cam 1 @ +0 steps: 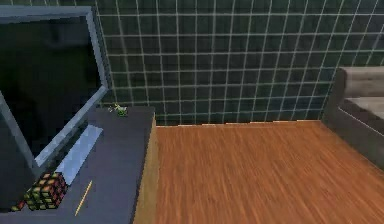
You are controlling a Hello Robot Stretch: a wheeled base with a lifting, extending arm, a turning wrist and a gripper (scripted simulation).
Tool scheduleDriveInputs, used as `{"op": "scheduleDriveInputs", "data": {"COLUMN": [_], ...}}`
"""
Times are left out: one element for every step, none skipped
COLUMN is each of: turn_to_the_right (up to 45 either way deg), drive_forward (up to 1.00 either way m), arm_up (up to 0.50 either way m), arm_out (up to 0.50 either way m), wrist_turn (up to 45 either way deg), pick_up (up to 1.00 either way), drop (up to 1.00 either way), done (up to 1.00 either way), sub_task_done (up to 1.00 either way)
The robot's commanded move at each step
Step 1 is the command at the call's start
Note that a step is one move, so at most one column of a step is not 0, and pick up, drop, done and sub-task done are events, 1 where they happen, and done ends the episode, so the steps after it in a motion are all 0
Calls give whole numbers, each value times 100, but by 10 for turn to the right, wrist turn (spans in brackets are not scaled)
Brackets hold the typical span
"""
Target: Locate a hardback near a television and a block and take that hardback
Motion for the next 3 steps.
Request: {"op": "scheduleDriveInputs", "data": {"turn_to_the_right": [0,-450,-450], "drive_forward": [40,0,0], "arm_up": [0,0,0], "arm_out": [0,0,0], "wrist_turn": [0,0,0], "pick_up": [0,0,0], "drop": [0,0,0], "done": [0,0,0], "sub_task_done": [0,0,0]}}
